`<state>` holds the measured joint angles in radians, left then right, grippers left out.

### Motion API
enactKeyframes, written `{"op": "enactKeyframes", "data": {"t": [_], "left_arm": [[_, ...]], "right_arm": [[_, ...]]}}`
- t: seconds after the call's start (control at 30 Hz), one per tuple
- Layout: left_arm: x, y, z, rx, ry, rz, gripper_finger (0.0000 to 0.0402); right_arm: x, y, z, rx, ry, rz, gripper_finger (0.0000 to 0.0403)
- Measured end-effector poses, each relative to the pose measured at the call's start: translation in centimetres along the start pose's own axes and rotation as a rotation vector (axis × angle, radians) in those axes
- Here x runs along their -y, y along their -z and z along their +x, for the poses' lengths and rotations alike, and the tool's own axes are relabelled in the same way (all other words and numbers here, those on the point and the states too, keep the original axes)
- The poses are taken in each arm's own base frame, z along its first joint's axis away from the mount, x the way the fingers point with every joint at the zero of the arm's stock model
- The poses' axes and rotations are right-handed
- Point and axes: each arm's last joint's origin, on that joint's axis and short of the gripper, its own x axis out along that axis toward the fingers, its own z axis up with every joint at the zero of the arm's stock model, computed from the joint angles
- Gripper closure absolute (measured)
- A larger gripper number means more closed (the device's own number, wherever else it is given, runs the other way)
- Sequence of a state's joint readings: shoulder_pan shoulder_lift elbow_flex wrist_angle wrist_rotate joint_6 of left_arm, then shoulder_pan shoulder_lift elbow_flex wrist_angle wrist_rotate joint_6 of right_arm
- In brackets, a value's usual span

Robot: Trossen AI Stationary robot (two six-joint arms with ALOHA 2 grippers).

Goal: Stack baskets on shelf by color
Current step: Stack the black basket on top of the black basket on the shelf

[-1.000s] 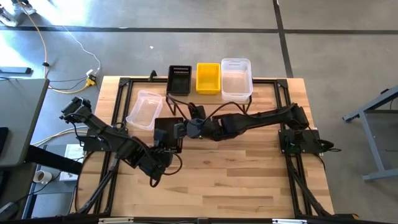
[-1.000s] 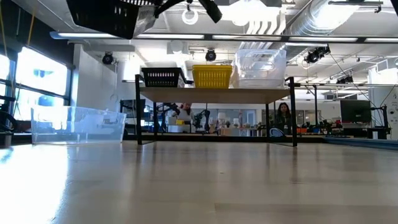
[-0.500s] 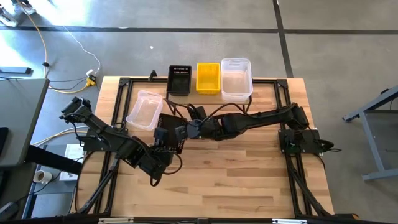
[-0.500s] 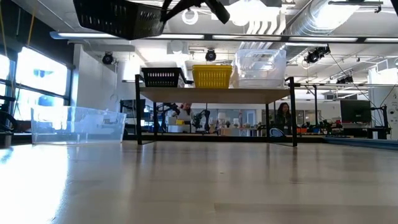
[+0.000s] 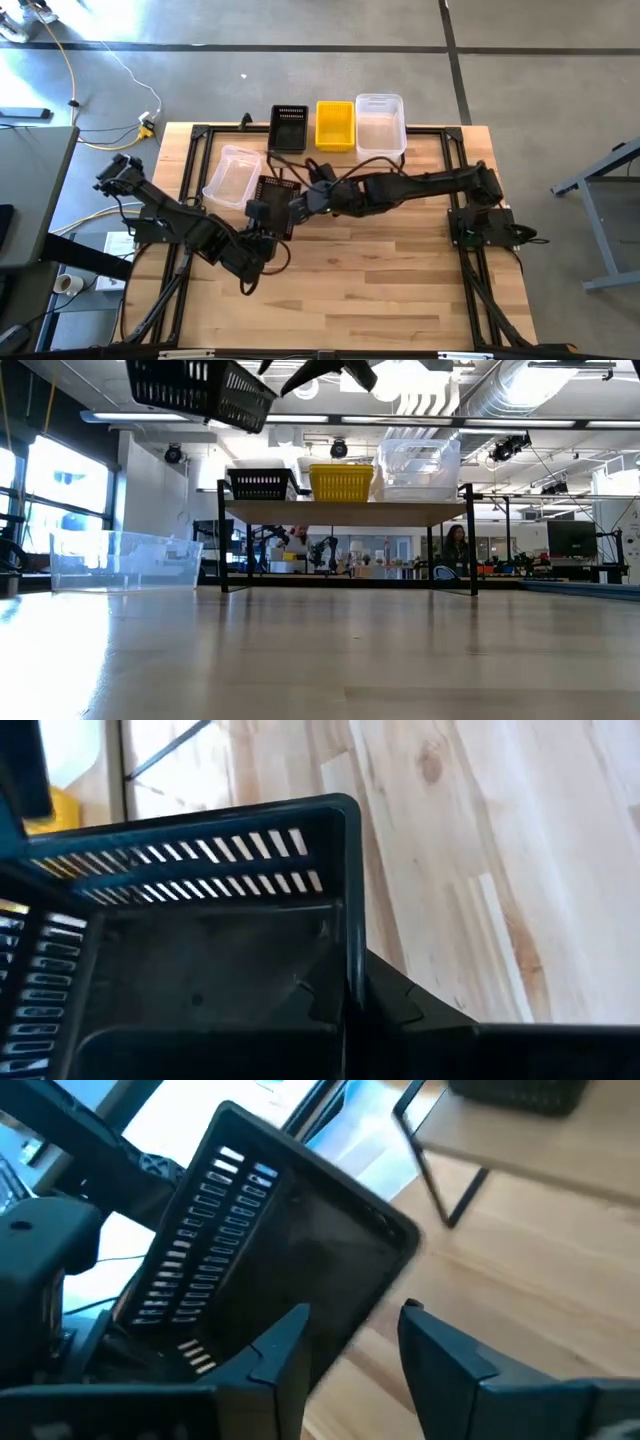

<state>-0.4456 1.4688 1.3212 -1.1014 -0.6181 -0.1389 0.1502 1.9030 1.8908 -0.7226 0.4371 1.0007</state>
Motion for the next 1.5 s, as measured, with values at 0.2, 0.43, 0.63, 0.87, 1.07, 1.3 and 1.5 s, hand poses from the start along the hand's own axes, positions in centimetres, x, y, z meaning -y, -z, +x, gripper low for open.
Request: {"op": "enactKeyframes", "data": {"t": [0.2,0.43,0.63,0.87,1.07,1.3,1.5], "left_arm": [[-2.0,0.3,-0.4,0.014,-0.021,-0.052,0.0401],[-5.5,0.9,-0.2,0.022,-0.076,-0.099,0.0401],[-9.5,1.4,-0.2,0.073,-0.121,-0.157,0.0401],[-14.7,2.4,-0.5,0.208,-0.102,-0.228,0.0401],[-18.7,3.9,0.4,0.28,-0.074,-0.24,0.0401],[-21.9,5.9,2.7,0.271,-0.003,-0.241,0.0401],[-24.1,7.7,4.1,0.267,0.035,-0.268,0.0401]], "right_arm": [[0.5,-1.6,-2.7,0.057,0.01,-0.076,0.0265],[1.2,-3.8,-5.6,0.13,0.004,-0.211,0.0265],[2.3,-5.7,-7.6,0.173,0.005,-0.309,0.0265],[4.0,-7.8,-10.0,0.201,0.035,-0.418,0.0265],[5.9,-9.3,-11.4,0.201,0.096,-0.487,0.0265],[7.6,-10.4,-11.7,0.156,0.138,-0.578,0.0265],[8.4,-11.0,-11.3,0.112,0.127,-0.613,0.0265]]}}
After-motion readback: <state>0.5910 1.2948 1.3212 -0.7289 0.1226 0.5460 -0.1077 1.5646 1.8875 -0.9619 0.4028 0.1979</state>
